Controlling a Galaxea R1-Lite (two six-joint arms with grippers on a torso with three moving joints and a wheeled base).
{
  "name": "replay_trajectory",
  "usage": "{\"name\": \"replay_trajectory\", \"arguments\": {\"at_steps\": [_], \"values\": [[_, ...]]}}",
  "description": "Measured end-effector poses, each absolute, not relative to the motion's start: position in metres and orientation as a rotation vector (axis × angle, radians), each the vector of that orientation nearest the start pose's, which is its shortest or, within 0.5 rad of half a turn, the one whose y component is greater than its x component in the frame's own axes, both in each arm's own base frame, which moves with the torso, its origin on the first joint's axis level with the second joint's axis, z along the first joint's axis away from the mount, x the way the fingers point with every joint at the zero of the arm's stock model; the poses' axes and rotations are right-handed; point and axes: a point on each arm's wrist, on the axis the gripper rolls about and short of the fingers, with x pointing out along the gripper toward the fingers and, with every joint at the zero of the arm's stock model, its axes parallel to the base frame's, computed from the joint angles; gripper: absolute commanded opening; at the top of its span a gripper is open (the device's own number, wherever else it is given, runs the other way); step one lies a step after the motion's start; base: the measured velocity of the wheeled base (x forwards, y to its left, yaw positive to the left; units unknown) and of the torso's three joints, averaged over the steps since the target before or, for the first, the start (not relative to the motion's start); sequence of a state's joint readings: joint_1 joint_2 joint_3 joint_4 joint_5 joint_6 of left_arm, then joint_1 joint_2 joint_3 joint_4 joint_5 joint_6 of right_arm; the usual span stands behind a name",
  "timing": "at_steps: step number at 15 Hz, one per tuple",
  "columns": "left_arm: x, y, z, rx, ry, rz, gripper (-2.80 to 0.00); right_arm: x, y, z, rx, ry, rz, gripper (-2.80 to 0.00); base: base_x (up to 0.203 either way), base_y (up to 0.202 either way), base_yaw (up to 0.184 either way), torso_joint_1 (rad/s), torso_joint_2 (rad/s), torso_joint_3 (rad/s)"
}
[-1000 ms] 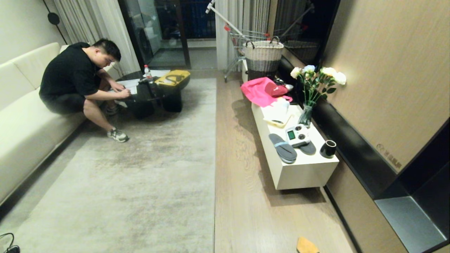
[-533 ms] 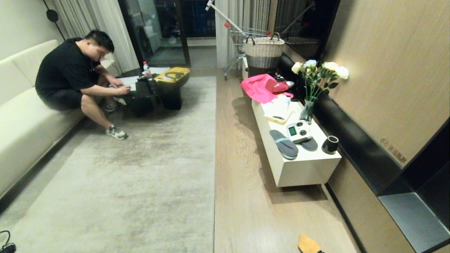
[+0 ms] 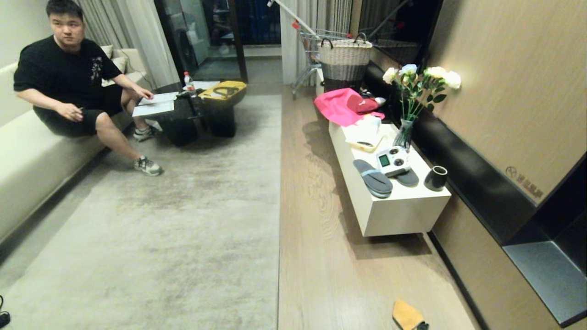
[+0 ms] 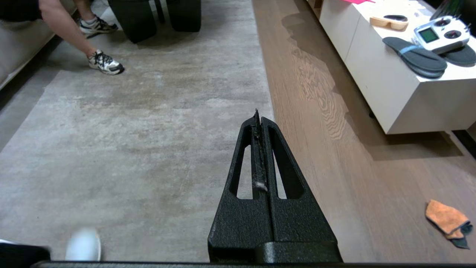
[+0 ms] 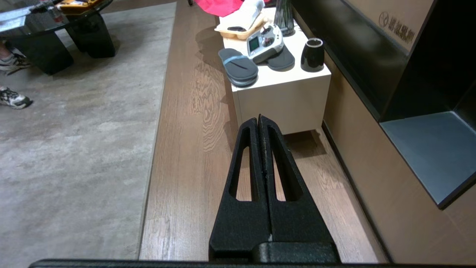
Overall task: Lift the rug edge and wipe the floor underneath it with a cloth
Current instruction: Pick up the rag
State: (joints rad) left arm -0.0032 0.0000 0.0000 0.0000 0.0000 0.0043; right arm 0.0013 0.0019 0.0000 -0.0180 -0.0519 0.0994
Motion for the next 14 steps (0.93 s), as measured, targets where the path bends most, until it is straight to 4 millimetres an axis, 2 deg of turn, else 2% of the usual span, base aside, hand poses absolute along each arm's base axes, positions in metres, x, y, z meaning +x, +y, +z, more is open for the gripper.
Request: {"name": "replay_trajectory", "arguments": {"at_steps": [7,14], "values": [[-0.0228,0.0001,0.0755,0.004,0.000,-0.003,-2.80,-0.0227,-0.0012,0.0774,0.099,-0.019,-0.049,-2.80,0.000,0.000,0.000,-0.134,0.50,0.365],[-0.0228,0.0001,0.0755,0.005,0.000,-0.004,-2.80,-0.0227,-0.0012,0.0774,0.100,-0.019,-0.050,-2.80,0.000,0.000,0.000,-0.058,0.46,0.394]]}}
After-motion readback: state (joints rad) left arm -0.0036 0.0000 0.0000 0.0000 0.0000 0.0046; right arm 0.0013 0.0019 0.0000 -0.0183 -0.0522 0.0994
